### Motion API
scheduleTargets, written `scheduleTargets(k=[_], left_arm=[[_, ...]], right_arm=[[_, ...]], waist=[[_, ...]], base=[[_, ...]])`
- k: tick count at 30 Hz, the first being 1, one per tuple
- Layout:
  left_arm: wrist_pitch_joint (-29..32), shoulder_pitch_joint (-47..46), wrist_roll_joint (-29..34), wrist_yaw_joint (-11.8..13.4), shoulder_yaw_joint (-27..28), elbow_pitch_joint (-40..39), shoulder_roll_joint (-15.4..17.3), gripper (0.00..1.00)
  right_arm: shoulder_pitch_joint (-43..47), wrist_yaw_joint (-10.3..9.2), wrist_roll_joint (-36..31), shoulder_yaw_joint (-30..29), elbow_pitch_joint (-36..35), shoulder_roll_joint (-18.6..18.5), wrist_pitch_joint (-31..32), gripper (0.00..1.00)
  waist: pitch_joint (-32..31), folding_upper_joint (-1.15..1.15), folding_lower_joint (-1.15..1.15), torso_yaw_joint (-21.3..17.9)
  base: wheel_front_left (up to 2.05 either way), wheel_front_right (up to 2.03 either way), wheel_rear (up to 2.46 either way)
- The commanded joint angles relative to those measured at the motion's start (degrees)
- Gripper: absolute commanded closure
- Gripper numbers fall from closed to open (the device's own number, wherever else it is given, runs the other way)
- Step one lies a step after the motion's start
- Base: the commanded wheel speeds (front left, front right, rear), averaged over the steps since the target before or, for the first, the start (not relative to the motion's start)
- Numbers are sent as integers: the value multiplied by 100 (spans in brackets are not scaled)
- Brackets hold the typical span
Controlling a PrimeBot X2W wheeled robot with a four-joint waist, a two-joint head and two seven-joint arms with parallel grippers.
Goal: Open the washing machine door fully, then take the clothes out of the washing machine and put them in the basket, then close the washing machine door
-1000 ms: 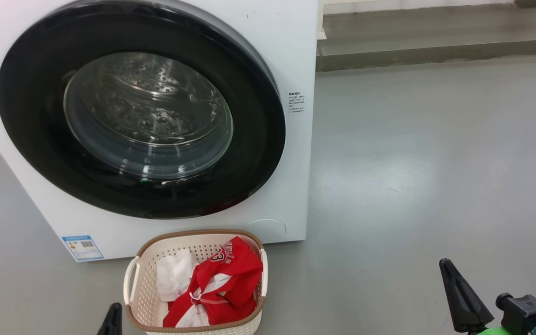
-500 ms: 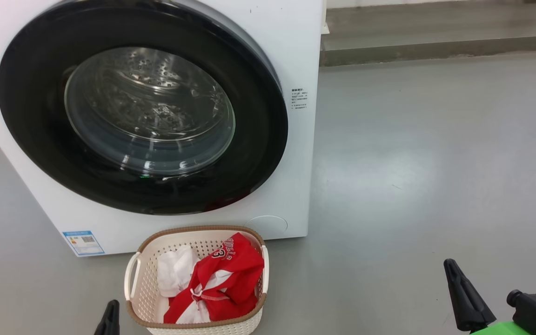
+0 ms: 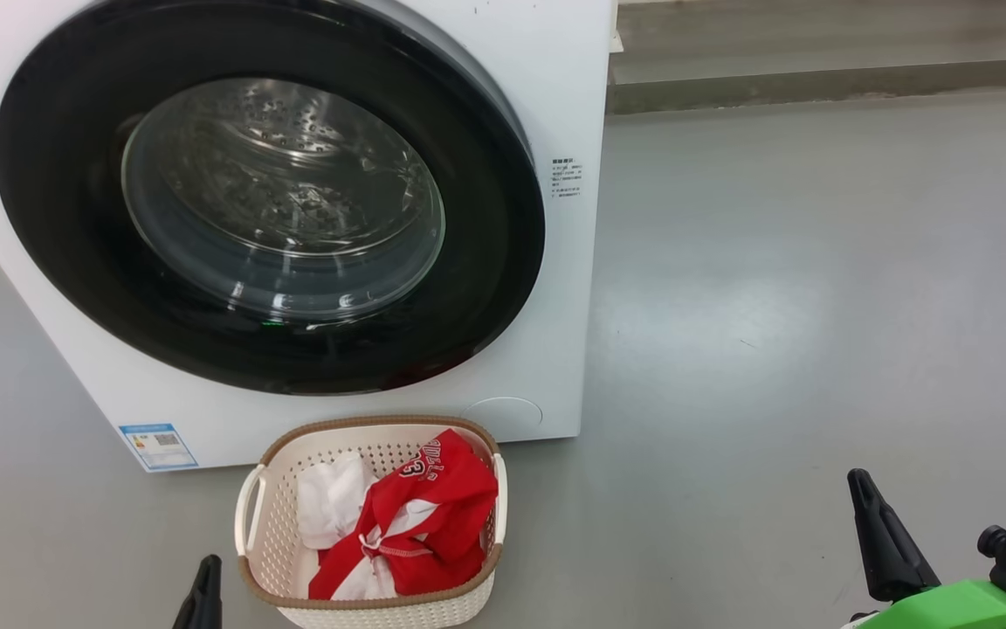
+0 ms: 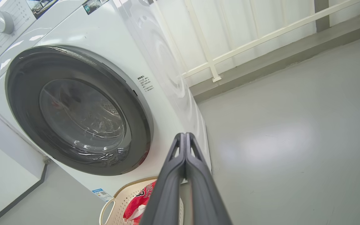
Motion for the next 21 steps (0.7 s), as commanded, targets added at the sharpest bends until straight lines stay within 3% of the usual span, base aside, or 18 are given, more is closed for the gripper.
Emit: scheduleTargets(k=[1, 21], left_arm=[[24, -281, -162, -31, 125, -113, 25, 100], [355, -504, -1375, -46, 200, -18, -18, 100]], right_arm=[[-299, -2, 187, 14, -118, -54, 48, 100], [-516, -3, 1524, -69, 3, -38, 381, 100]], waist=[[8, 0, 0, 5], [106, 0, 0, 61]], base=[[0, 0, 0], [0, 0, 0]])
